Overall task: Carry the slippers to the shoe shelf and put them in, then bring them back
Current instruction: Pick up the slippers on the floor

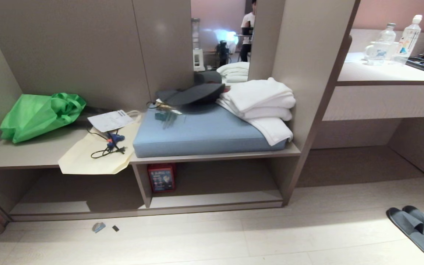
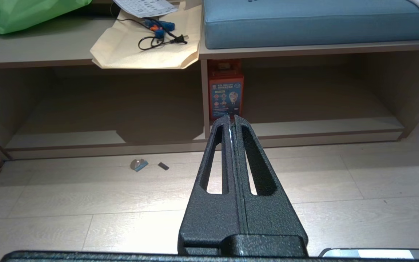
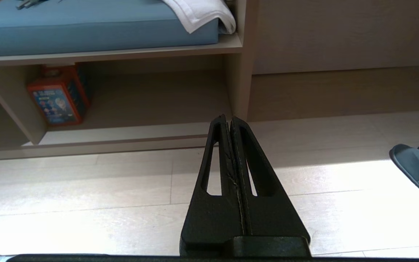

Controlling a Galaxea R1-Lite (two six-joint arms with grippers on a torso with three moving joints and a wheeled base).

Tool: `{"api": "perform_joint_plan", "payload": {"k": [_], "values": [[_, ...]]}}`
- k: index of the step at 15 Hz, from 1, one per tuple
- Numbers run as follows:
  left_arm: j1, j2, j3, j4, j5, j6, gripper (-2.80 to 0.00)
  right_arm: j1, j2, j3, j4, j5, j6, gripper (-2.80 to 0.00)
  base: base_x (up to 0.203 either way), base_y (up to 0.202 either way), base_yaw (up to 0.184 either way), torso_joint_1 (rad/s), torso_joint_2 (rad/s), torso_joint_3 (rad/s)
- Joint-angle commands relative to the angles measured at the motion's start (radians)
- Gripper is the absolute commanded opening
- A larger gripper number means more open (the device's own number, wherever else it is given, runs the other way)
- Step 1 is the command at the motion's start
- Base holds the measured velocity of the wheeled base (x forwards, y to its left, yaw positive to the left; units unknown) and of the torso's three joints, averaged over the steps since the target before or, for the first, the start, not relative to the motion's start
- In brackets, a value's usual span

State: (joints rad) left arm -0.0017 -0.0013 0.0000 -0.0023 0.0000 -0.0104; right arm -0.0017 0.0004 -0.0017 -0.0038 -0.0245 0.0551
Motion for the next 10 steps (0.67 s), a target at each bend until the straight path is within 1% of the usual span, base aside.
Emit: {"api": "perform_joint_plan", "payload": {"k": [1, 5, 6, 7, 10], "values": [[0.000, 0.001, 0.000, -0.001, 0.000, 0.000, -2.80, 0.000, 0.001, 0.000, -0.001, 0.000, 0.000, -2.80, 0.000, 0.000, 0.000, 0.000, 0.00, 0.000], [0.000, 0.001, 0.000, -0.001, 0.000, -0.001, -2.80, 0.000, 0.001, 0.000, -0.001, 0.000, 0.000, -2.80, 0.000, 0.000, 0.000, 0.000, 0.00, 0.000], [0.000, 0.001, 0.000, -0.001, 0.000, 0.000, -2.80, 0.000, 0.001, 0.000, -0.001, 0.000, 0.000, -2.80, 0.002, -0.065, 0.000, 0.001, 0.00, -0.009], [0.000, 0.001, 0.000, -0.001, 0.000, 0.000, -2.80, 0.000, 0.001, 0.000, -0.001, 0.000, 0.000, -2.80, 0.001, -0.121, 0.003, 0.002, 0.00, 0.002], [0.000, 0.001, 0.000, -0.001, 0.000, 0.000, -2.80, 0.000, 0.001, 0.000, -0.001, 0.000, 0.000, -2.80, 0.000, -0.193, -0.002, 0.002, 0.00, 0.002]]}}
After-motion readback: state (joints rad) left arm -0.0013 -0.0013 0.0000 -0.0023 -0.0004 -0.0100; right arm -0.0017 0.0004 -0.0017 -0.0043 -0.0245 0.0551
